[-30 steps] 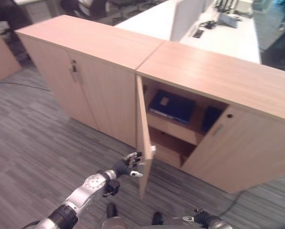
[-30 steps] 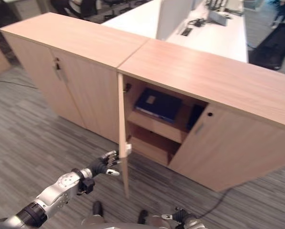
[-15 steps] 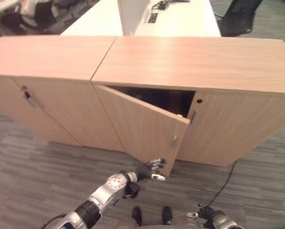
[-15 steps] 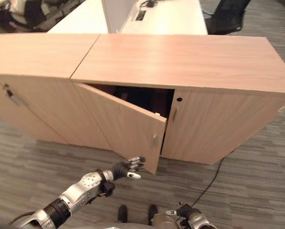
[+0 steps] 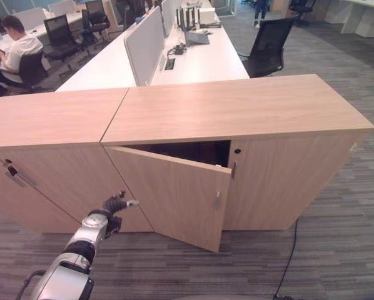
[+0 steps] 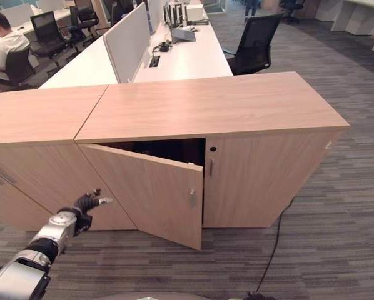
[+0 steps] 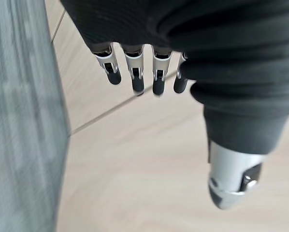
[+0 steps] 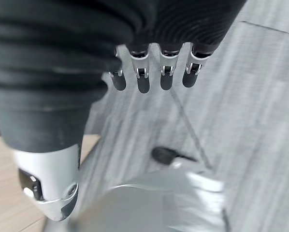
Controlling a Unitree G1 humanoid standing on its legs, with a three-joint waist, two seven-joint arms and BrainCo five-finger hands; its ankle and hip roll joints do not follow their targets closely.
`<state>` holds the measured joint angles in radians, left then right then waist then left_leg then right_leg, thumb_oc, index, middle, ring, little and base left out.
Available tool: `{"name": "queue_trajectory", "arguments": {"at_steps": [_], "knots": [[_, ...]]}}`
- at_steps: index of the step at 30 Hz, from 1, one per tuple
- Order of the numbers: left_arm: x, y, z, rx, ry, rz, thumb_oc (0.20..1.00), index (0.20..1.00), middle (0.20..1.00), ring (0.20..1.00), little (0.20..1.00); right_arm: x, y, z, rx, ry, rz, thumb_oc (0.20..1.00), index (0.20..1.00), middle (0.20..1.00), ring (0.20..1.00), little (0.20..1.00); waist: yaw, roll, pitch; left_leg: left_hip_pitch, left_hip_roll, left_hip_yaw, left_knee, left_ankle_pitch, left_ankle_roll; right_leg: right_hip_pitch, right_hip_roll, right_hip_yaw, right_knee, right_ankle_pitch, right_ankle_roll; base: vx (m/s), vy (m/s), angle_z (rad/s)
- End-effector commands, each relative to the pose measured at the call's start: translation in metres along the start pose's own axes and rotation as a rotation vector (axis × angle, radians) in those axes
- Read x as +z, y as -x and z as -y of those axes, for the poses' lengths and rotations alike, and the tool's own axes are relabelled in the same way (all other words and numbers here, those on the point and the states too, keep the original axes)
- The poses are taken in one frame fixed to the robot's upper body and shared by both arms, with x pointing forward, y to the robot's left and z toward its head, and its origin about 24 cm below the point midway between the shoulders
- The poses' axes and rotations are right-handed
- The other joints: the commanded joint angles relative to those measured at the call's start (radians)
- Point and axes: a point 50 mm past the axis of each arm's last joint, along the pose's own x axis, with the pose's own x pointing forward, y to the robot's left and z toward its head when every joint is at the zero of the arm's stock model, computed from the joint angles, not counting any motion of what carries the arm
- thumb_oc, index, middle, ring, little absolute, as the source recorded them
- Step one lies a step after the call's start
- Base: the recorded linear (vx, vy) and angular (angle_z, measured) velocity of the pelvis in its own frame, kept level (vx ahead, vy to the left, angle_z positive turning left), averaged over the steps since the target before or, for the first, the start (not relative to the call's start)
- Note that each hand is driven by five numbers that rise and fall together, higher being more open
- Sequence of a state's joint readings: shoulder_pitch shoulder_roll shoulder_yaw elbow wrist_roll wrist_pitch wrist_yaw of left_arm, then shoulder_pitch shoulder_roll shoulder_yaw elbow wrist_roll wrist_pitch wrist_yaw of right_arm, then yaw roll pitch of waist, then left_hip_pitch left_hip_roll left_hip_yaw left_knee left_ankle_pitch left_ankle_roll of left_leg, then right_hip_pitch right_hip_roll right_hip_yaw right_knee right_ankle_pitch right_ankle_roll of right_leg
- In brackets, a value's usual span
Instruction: Put the empty folder in the office cabinet
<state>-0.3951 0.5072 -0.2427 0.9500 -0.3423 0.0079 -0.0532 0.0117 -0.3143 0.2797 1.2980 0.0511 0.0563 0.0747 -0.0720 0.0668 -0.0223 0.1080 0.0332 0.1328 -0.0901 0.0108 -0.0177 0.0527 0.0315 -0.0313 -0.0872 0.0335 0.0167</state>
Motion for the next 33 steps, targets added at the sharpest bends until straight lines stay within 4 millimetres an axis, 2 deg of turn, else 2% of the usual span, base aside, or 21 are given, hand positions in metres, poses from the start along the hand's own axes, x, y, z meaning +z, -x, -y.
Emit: {"name": "queue_trajectory", "arguments": {"at_steps": [1, 3, 5, 6, 7, 9, 10, 11, 12, 15, 19, 23, 24, 27, 28, 29, 30, 32, 33], "knots": [[0.044, -0.009, -0.002, 0.044, 0.06, 0.14, 1.0, 1.0, 1.0, 1.0, 1.0, -0.003, -0.001, -0.006, 0.013, 0.003, -0.028, 1.0, 1.0, 1.0, 1.0, 1.0, -0.017, -0.044, -0.015, -0.047, -0.045, 0.002, 0.003, -0.043, 0.011, 0.003, -0.056, -0.035, 0.0, -0.045, 0.092, -0.01, 0.028, -0.22], [0.053, -0.013, 0.003, 0.043, 0.05, 0.152, 1.0, 1.0, 1.0, 1.0, 1.0, -0.002, -0.001, -0.007, 0.014, -0.009, -0.023, 1.0, 1.0, 1.0, 1.0, 1.0, -0.026, -0.042, -0.018, -0.045, -0.046, 0.008, 0.003, -0.045, 0.013, 0.002, -0.06, -0.031, 0.0, -0.042, 0.095, -0.02, 0.04, -0.19], [0.068, -0.017, 0.016, 0.016, 0.041, 0.181, 1.0, 1.0, 1.0, 1.0, 1.0, 0.0, -0.001, -0.009, 0.015, -0.025, -0.014, 1.0, 1.0, 1.0, 1.0, 1.0, -0.038, -0.041, -0.021, -0.042, -0.047, 0.015, 0.003, -0.047, 0.015, 0.0, -0.063, -0.027, 0.0, -0.038, 0.099, -0.02, 0.042, -0.21], [0.068, -0.017, 0.016, 0.016, 0.041, 0.181, 1.0, 1.0, 1.0, 1.0, 1.0, 0.0, -0.001, -0.009, 0.015, -0.025, -0.014, 1.0, 1.0, 1.0, 1.0, 1.0, -0.037, -0.041, -0.021, -0.042, -0.047, 0.015, 0.003, -0.048, 0.015, 0.001, -0.063, -0.026, 0.0, -0.038, 0.099, -0.03, 0.036, -0.07], [0.085, -0.018, 0.033, -0.025, 0.025, 0.236, 1.0, 1.0, 1.0, 1.0, 1.0, 0.001, -0.001, -0.011, 0.018, -0.031, -0.006, 1.0, 1.0, 1.0, 1.0, 1.0, -0.045, -0.041, -0.022, -0.042, -0.047, 0.019, 0.003, -0.048, 0.017, -0.004, -0.065, -0.022, 0.0, -0.032, 0.101, -0.04, 0.035, -0.03], [0.098, -0.017, 0.051, -0.073, 0.006, 0.284, 1.0, 1.0, 1.0, 1.0, 1.0, -0.001, -0.001, -0.014, 0.024, -0.029, -0.009, 1.0, 1.0, 1.0, 1.0, 1.0, -0.053, -0.042, -0.024, -0.043, -0.048, 0.025, 0.003, -0.049, 0.019, -0.01, -0.067, -0.016, 0.0, -0.028, 0.104, -0.04, 0.043, 0.02], [0.113, -0.015, 0.068, -0.12, -0.012, 0.337, 1.0, 1.0, 1.0, 1.0, 1.0, -0.005, -0.001, -0.015, 0.026, -0.029, -0.018, 1.0, 1.0, 1.0, 1.0, 1.0, -0.06, -0.044, -0.025, -0.044, -0.049, 0.031, 0.003, -0.051, 0.021, -0.015, -0.069, -0.01, 0.0, -0.023, 0.107, -0.04, 0.038, 0.03], [0.119, -0.013, 0.077, -0.142, -0.024, 0.357, 1.0, 1.0, 1.0, 1.0, 1.0, -0.006, -0.001, -0.016, 0.026, -0.028, -0.023, 1.0, 1.0, 1.0, 1.0, 1.0, -0.064, -0.045, -0.025, -0.045, -0.05, 0.034, 0.003, -0.05, 0.022, -0.016, -0.071, -0.009, 0.0, -0.021, 0.109, -0.03, 0.027, -0.01], [0.119, -0.013, 0.077, -0.142, -0.024, 0.357, 1.0, 1.0, 1.0, 1.0, 1.0, -0.006, -0.001, -0.016, 0.026, -0.028, -0.023, 1.0, 1.0, 1.0, 1.0, 1.0, -0.064, -0.045, -0.024, -0.045, -0.05, 0.034, 0.003, -0.05, 0.022, -0.016, -0.071, -0.009, 0.0, -0.021, 0.109, -0.02, 0.016, -0.05], [0.14, -0.01, 0.107, -0.214, -0.128, 0.415, 1.0, 1.0, 1.0, 1.0, 1.0, -0.012, -0.001, -0.016, 0.023, -0.035, -0.038, 1.0, 1.0, 1.0, 1.0, 1.0, -0.083, -0.047, -0.026, -0.047, -0.052, 0.041, 0.003, -0.051, 0.026, -0.022, -0.075, -0.003, 0.0, -0.015, 0.114, -0.02, 0.026, -0.12], [0.153, -0.012, 0.115, -0.177, -0.216, 0.423, 1.0, 1.0, 1.0, 1.0, 1.0, -0.014, 0.0, -0.013, 0.006, -0.042, -0.042, 1.0, 1.0, 1.0, 1.0, 1.0, -0.1, -0.049, -0.024, -0.051, -0.052, 0.052, 0.003, -0.05, 0.028, -0.036, -0.078, 0.007, 0.0, -0.005, 0.119, -0.03, 0.019, -0.08], [0.153, -0.016, 0.105, -0.12, -0.224, 0.398, 1.0, 1.0, 1.0, 1.0, 1.0, -0.011, 0.0, -0.011, -0.002, -0.042, -0.029, 1.0, 1.0, 1.0, 1.0, 1.0, -0.108, -0.052, -0.021, -0.052, -0.051, 0.069, 0.003, -0.051, 0.03, -0.046, -0.075, 0.023, 0.0, 0.004, 0.123, -0.03, 0.011, -0.13], [0.149, -0.018, 0.098, -0.101, -0.19, 0.374, 1.0, 1.0, 1.0, 1.0, 1.0, -0.01, 0.0, -0.011, -0.004, -0.042, -0.027, 1.0, 1.0, 1.0, 1.0, 1.0, -0.11, -0.053, -0.022, -0.051, -0.051, 0.076, 0.003, -0.053, 0.032, -0.049, -0.075, 0.029, 0.0, 0.007, 0.125, -0.02, 0.019, -0.2], [0.128, -0.022, 0.075, -0.05, 0.079, 0.299, 1.0, 1.0, 1.0, 1.0, 1.0, -0.014, -0.001, -0.017, 0.011, -0.05, -0.04, 1.0, 1.0, 1.0, 1.0, 1.0, -0.106, -0.056, -0.028, -0.045, -0.048, 0.094, 0.003, -0.057, 0.033, -0.052, -0.073, 0.04, 0.0, 0.007, 0.125, 0.0, 0.012, -0.22], [0.128, -0.022, 0.075, -0.05, 0.079, 0.298, 1.0, 1.0, 1.0, 1.0, 1.0, -0.014, -0.001, -0.017, 0.011, -0.05, -0.04, 1.0, 1.0, 1.0, 1.0, 1.0, -0.106, -0.056, -0.029, -0.045, -0.048, 0.094, 0.003, -0.058, 0.033, -0.052, -0.073, 0.04, 0.0, 0.007, 0.125, 0.02, -0.003, -0.12], [0.105, -0.026, 0.065, -0.034, 0.204, 0.207, 1.0, 1.0, 1.0, 1.0, 1.0, -0.015, -0.001, -0.019, 0.018, -0.051, -0.053, 1.0, 1.0, 1.0, 1.0, 1.0, -0.103, -0.058, -0.034, -0.042, -0.048, 0.094, 0.003, -0.059, 0.033, -0.048, -0.071, 0.04, 0.0, 0.003, 0.123, 0.0, 0.0, 0.0], [0.098, -0.026, 0.06, -0.019, 0.282, 0.186, 1.0, 1.0, 1.0, 1.0, 1.0, -0.016, -0.001, -0.019, 0.019, -0.05, -0.061, 1.0, 1.0, 1.0, 1.0, 1.0, -0.1, -0.059, -0.037, -0.04, -0.047, 0.091, 0.003, -0.06, 0.032, -0.045, -0.07, 0.04, 0.0, 0.001, 0.121, 0.03, -0.012, 0.04], [0.077, -0.026, 0.056, -0.01, 0.305, 0.114, 1.0, 1.0, 1.0, 1.0, 1.0, -0.018, 0.0, -0.021, 0.028, -0.051, -0.071, 1.0, 1.0, 1.0, 1.0, 1.0, -0.097, -0.06, -0.039, -0.039, -0.046, 0.086, 0.003, -0.059, 0.031, -0.042, -0.069, 0.037, 0.0, -0.002, 0.117, 0.0, 0.0, 0.0], [0.077, -0.026, 0.056, -0.01, 0.305, 0.114, 1.0, 1.0, 1.0, 1.0, 1.0, -0.018, 0.0, -0.021, 0.028, -0.051, -0.071, 1.0, 1.0, 1.0, 1.0, 1.0, -0.098, -0.06, -0.039, -0.039, -0.046, 0.086, 0.003, -0.059, 0.031, -0.042, -0.069, 0.037, 0.0, -0.002, 0.117, 0.01, -0.011, 0.04]]}}
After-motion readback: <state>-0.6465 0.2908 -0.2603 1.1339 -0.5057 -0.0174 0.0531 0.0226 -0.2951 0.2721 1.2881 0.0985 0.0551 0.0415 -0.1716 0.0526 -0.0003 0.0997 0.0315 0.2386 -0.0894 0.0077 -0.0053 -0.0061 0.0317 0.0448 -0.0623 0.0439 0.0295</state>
